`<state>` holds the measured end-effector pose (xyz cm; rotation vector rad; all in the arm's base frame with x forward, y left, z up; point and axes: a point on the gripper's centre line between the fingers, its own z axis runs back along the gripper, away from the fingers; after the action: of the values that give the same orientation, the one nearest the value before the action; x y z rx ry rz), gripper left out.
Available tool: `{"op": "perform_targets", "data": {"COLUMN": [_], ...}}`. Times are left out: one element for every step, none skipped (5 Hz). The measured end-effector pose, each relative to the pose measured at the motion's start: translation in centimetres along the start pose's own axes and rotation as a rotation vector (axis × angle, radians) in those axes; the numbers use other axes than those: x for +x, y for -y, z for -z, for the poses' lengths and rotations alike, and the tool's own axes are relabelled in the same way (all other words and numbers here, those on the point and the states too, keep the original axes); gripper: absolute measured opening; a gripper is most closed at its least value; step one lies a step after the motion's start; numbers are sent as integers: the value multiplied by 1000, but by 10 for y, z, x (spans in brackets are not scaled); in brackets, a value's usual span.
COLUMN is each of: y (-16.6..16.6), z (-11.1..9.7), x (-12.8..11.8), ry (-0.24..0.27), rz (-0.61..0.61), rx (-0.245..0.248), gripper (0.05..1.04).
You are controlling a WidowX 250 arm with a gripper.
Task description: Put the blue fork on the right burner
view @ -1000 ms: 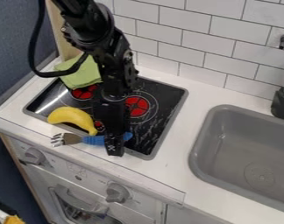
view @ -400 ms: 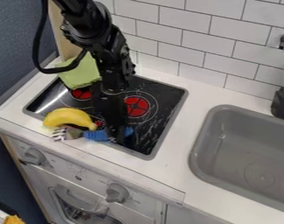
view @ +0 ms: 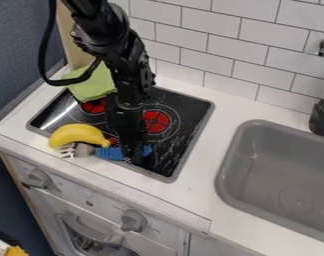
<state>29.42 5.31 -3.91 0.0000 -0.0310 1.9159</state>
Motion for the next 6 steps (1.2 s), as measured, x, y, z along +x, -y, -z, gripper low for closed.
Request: {"op": "perform_targets", "data": {"y": [-10,-12,-24,-21,-15,-10], "z": [-3,-24,-44,-46,-37,-29], "x": [0,-1,12,20,27,27], "ry": [-14,-32,-54,-131,-260,-318], "rz": [38,70,74,88,149,162], "rx": [-8,-60,-122,-157,-164,-148], "gripper": [417,417,417,417,417,417]}}
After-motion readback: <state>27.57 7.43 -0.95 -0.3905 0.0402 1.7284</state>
